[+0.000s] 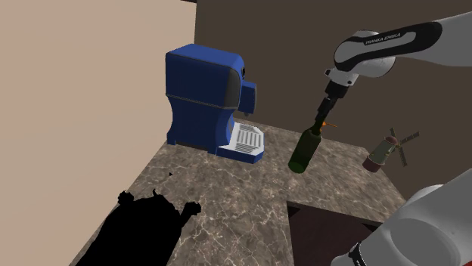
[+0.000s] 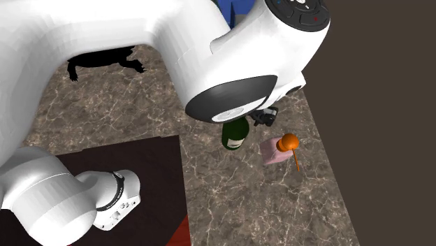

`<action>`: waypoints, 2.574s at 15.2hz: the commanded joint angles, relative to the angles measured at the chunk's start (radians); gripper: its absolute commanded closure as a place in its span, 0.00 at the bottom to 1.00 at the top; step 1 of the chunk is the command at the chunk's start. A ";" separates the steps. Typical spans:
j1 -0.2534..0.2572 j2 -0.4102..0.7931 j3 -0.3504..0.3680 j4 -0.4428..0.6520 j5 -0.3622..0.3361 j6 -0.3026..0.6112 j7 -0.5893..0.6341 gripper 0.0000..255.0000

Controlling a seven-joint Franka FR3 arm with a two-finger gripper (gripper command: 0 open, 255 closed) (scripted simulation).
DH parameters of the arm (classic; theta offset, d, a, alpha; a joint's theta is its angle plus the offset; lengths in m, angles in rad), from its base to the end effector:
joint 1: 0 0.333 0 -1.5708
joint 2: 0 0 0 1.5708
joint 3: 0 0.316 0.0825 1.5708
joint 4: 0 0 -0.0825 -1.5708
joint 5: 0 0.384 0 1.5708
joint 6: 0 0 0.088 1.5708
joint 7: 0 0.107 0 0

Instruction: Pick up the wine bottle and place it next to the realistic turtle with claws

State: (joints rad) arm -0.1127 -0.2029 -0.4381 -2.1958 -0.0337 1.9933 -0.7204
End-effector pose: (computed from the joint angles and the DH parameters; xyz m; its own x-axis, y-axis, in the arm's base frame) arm 0.4143 -0.2652 0.4603 0.9814 0.1905 0.0234 0.1915 -0.9801 -0.0528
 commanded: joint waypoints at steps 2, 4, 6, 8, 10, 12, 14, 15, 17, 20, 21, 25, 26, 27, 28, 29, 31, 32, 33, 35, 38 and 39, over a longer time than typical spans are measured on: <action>0.000 0.001 0.000 -0.001 0.000 0.002 0.000 0.00; 0.000 0.001 0.000 -0.001 0.000 0.002 0.000 0.00; 0.000 0.001 0.000 -0.001 0.000 0.002 0.000 1.00; 0.000 0.001 0.000 -0.001 0.000 0.002 0.000 1.00; 0.000 0.001 0.000 -0.001 0.000 0.002 0.000 1.00; 0.000 0.001 0.000 -0.001 0.000 0.002 0.000 1.00; 0.000 0.001 0.000 -0.001 0.000 0.002 0.000 1.00; 0.000 0.001 0.000 -0.001 0.000 0.002 0.000 1.00; 0.000 -0.007 0.002 0.019 -0.002 -0.025 0.003 1.00; 0.001 -0.017 0.006 0.050 -0.005 -0.066 0.008 1.00; 0.001 -0.020 0.007 0.061 -0.006 -0.079 0.009 1.00; 0.002 -0.029 0.011 0.107 -0.008 -0.133 0.013 1.00; 0.002 -0.030 0.012 0.119 -0.008 -0.146 0.014 1.00; 0.002 -0.031 0.013 0.131 -0.008 -0.160 0.015 1.00; 0.003 -0.033 0.014 0.144 -0.009 -0.173 0.016 1.00; 0.003 -0.033 0.015 0.156 -0.009 -0.187 0.016 1.00; 0.004 -0.035 0.016 0.182 -0.008 -0.213 0.018 1.00; 0.004 -0.035 0.017 0.195 -0.008 -0.227 0.018 1.00; 0.005 -0.035 0.018 0.209 -0.008 -0.240 0.019 1.00; 0.005 -0.034 0.019 0.236 -0.007 -0.267 0.019 1.00; 0.007 -0.031 0.020 0.280 -0.005 -0.308 0.020 1.00; 0.007 -0.029 0.020 0.295 -0.005 -0.321 0.020 1.00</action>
State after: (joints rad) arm -0.1058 -0.2321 -0.4183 -1.9159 -0.0386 1.6868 -0.7008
